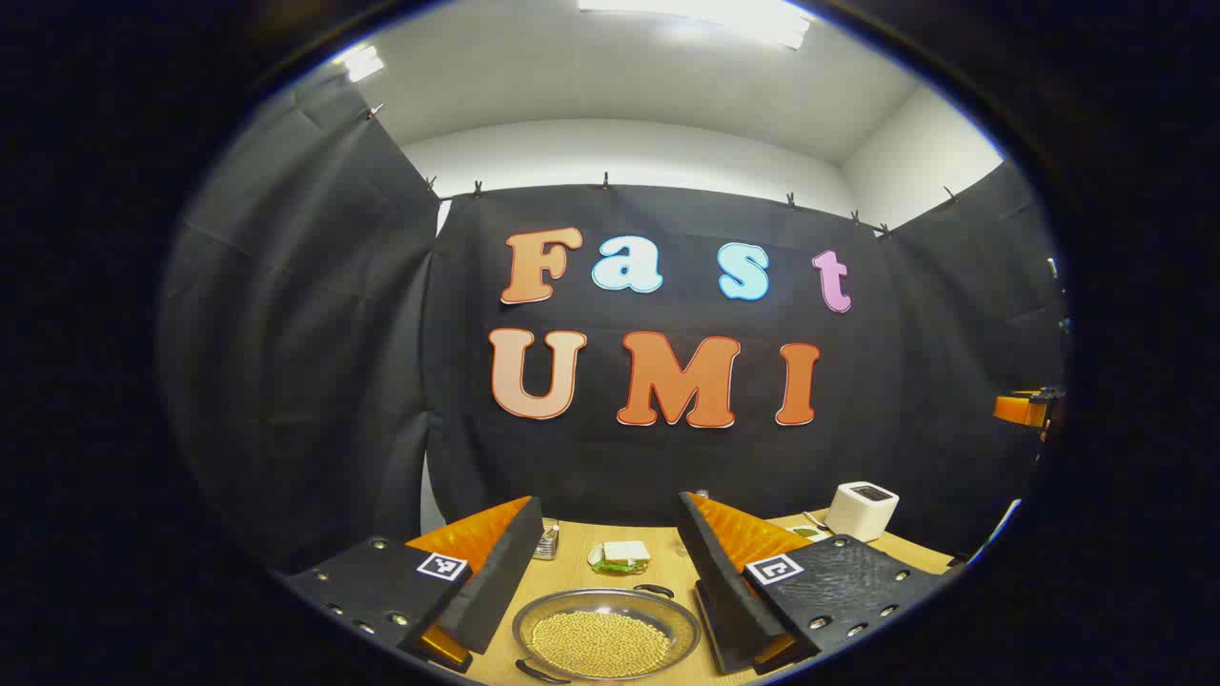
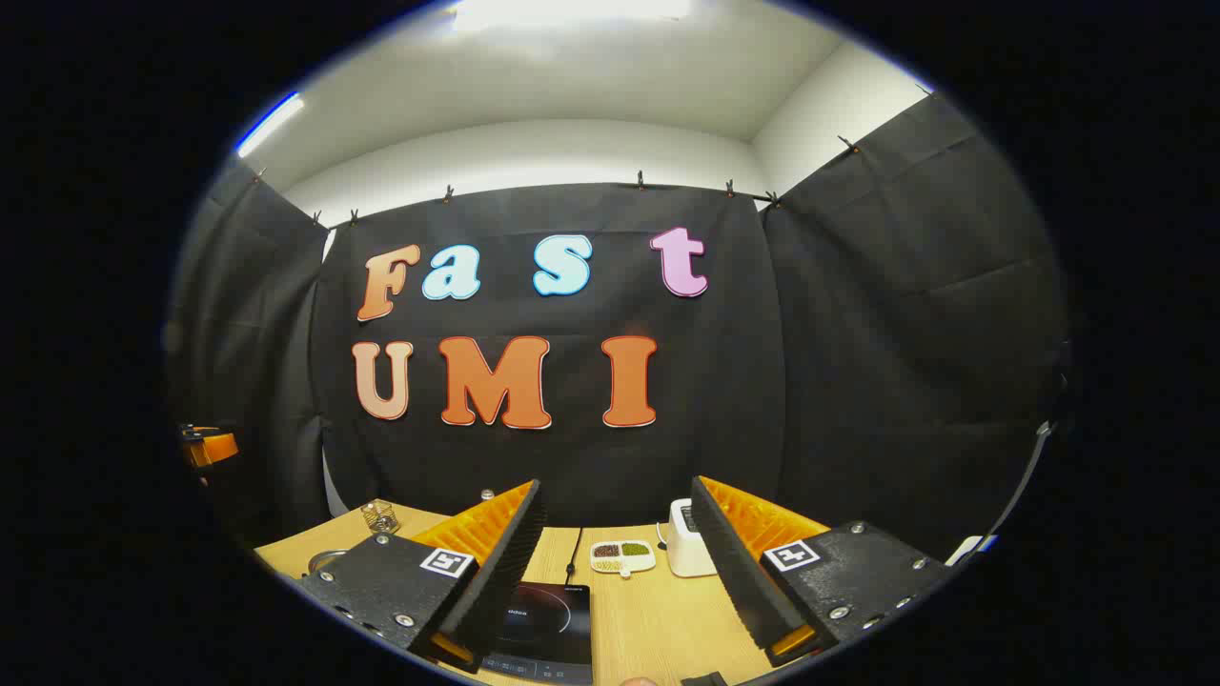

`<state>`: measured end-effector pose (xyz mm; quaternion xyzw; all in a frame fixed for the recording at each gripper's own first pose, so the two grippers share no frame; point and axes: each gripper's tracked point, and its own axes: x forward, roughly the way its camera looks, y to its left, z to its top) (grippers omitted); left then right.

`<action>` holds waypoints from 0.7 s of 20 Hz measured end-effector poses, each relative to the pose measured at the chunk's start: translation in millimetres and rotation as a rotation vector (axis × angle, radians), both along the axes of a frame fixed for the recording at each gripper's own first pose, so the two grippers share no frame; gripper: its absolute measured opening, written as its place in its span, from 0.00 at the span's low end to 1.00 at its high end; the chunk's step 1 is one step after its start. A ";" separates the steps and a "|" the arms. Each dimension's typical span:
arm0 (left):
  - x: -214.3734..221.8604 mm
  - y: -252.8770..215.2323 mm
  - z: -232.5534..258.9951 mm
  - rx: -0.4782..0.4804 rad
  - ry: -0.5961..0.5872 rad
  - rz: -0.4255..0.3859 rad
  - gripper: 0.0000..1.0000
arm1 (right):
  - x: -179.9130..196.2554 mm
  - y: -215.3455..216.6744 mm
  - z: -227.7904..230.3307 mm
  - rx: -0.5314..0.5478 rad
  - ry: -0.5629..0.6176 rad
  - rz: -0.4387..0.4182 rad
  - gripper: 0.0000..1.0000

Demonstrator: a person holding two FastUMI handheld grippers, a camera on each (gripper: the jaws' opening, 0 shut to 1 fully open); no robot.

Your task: First push the handle of the pot to place it horizontally, then grasp the pot with both hands and set it on the induction cooktop.

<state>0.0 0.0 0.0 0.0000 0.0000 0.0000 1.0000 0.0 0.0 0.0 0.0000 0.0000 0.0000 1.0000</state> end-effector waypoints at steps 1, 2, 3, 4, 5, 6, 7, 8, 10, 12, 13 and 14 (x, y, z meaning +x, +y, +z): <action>-0.1 -1.7 0.0 0.000 0.004 -0.006 0.89 | 0.9 -1.3 0.8 0.004 -0.005 -0.002 0.95; -0.4 -3.4 1.5 -0.004 0.004 -0.012 0.89 | 1.6 -1.6 2.1 0.006 -0.004 -0.004 0.95; -0.4 -6.3 1.2 -0.009 0.007 -0.024 0.89 | 1.9 -1.3 1.5 0.010 -0.004 -0.002 0.95; -1.4 -9.3 0.6 -0.011 0.009 -0.037 0.89 | 1.9 -2.2 1.8 0.010 -0.006 -0.005 0.95; -2.9 -10.2 1.7 -0.007 0.007 -0.041 0.89 | 2.1 -3.3 2.0 0.008 -0.008 -0.008 0.95; -1.6 -8.9 2.6 -0.002 0.007 -0.039 0.89 | 2.5 -3.8 2.4 0.005 -0.010 -0.008 0.95; 0.5 -6.6 1.9 0.001 0.009 -0.035 0.89 | 2.6 -3.4 1.9 0.003 -0.009 -0.007 0.95; 1.4 -5.8 1.8 0.000 0.011 -0.031 0.89 | 3.8 -4.1 -0.6 0.002 -0.005 -0.005 0.95; 3.3 -3.7 1.4 0.002 0.016 -0.025 0.89 | 5.4 -5.5 -2.6 -0.002 0.000 -0.007 0.95; 6.6 -3.3 -1.6 -0.002 0.022 -0.028 0.89 | 5.8 -6.1 -5.4 -0.001 0.007 -0.003 0.95; 7.8 -2.2 -3.5 -0.008 0.028 -0.027 0.89 | 5.2 -5.9 -5.8 0.004 0.009 0.001 0.95; 7.4 -1.3 -5.8 -0.012 0.035 -0.024 0.89 | 5.2 -5.1 -7.0 0.007 0.012 0.006 0.95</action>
